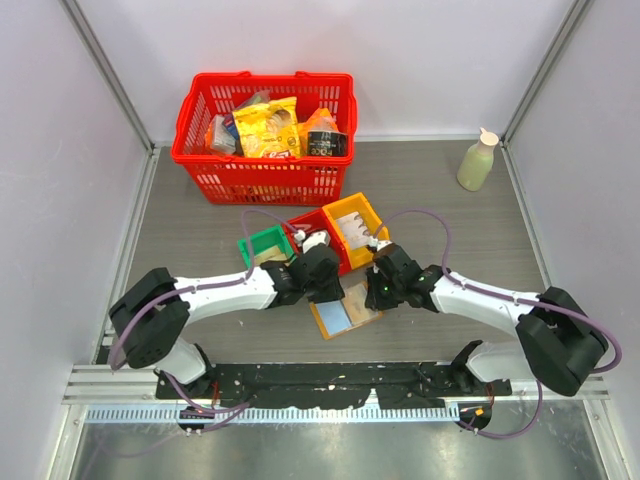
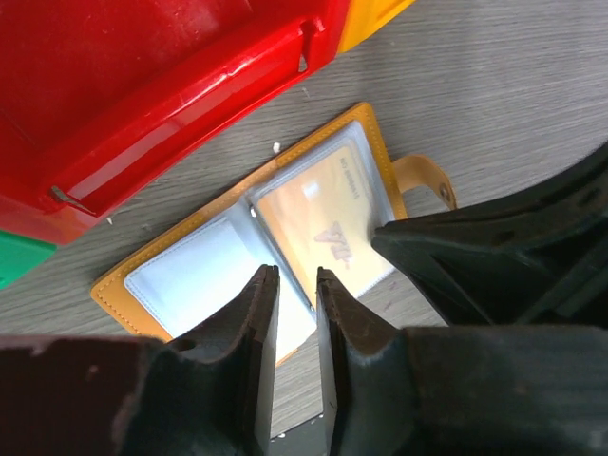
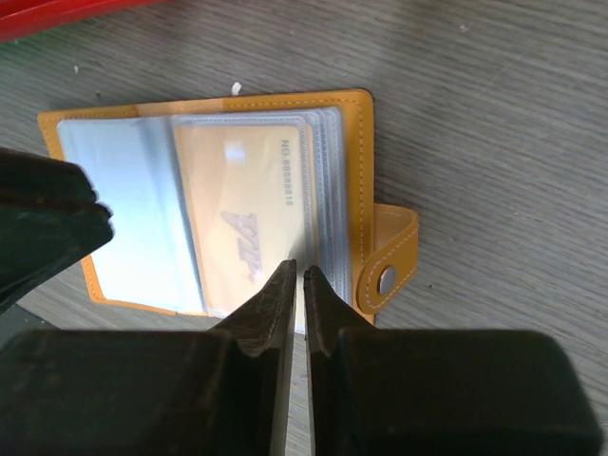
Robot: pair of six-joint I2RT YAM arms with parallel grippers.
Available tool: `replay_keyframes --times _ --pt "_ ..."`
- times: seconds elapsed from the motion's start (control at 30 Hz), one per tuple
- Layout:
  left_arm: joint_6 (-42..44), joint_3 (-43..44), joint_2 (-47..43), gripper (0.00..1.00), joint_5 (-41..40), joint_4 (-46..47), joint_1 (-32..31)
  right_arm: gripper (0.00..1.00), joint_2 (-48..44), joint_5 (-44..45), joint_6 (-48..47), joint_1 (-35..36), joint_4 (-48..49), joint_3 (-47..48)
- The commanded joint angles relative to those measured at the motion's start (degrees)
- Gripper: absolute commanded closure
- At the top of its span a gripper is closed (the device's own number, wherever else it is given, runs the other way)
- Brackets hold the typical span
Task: Take the credit cards out of the card holder
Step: Remove the credit card from the card holder.
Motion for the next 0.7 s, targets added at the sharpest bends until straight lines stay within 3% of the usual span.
replay_keyframes --times 0.0,0.23,0.37,0.47,0.67 --pt "-0.2 0.2 2.4 0.77 0.6 -0.8 0.2 0.85 -2.2 -3.2 0.2 0.3 -0.2 0.8" --pt "0.3 0.3 6.6 0.87 3.1 -0.8 0.2 0.82 -0.9 -6.9 -0.1 0.1 1.2 2.3" --pt "0.0 0.0 7.0 0.87 3.7 0.0 0.3 0.82 -1.2 -5.4 0.2 0.2 1.1 2.4" --pt "0.1 -0.3 6.1 0.86 2.6 0.0 0.3 0.77 -2.4 -1.3 -0.5 -0.2 -0.9 2.9" --pt "0.2 -0.4 6.3 0.87 3.0 -0.3 0.3 0.65 -1.1 -1.6 -1.7 -0.4 -1.6 4.3"
